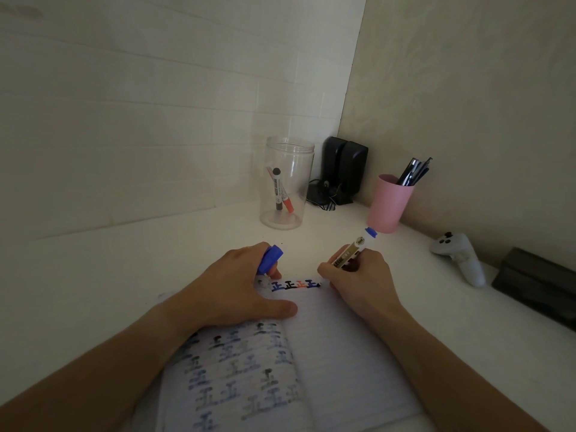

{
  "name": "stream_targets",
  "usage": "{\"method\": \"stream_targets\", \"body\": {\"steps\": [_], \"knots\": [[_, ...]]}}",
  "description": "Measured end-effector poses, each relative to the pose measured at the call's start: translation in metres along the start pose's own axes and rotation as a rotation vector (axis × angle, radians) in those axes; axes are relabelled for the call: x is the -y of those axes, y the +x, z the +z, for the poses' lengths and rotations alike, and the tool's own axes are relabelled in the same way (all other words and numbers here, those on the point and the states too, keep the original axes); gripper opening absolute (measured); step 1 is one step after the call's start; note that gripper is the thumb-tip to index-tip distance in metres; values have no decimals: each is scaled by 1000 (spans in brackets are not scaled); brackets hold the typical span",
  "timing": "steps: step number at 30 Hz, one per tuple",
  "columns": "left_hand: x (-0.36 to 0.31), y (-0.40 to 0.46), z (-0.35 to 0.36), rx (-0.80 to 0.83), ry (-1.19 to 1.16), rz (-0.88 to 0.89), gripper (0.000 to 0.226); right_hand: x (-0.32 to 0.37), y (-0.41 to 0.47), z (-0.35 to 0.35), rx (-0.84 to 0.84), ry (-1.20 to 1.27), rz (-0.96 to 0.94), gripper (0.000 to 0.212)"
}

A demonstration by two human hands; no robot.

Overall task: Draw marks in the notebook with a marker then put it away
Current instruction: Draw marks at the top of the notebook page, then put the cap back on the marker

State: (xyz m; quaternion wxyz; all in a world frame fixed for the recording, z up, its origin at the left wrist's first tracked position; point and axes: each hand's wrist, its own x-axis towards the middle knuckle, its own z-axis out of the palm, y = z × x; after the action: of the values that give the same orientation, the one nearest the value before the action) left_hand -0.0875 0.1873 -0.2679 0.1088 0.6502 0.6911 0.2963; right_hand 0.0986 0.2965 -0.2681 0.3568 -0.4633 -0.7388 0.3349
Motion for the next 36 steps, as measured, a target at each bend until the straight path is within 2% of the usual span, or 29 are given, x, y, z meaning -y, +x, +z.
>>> {"method": "stream_targets", "body": {"steps": [3, 9, 13, 17, 20, 23, 36], "knots": [[-1, 0, 0, 8, 4, -11, 58, 0, 0, 1, -6, 5, 12, 25], [-1, -2, -1, 12, 7, -18, 57, -3, -1, -4, -126, 198, -115, 4], [-2, -2, 0, 11, 12, -26, 49, -2, -1, -5, -51, 327, -164, 20], [-2, -3, -2, -104, -195, -18, 47, 2, 0, -8, 45, 584, -130, 23], [3, -3, -5, -226, -125, 18, 34, 3, -1, -7, 67, 674, -98, 19], [10, 0, -5, -289, 17, 84, 20, 1, 0, -8, 28, 658, -107, 13], [14, 3, -5, -320, 52, 154, 25, 0, -1, -6, 153, 632, -162, 12]]}}
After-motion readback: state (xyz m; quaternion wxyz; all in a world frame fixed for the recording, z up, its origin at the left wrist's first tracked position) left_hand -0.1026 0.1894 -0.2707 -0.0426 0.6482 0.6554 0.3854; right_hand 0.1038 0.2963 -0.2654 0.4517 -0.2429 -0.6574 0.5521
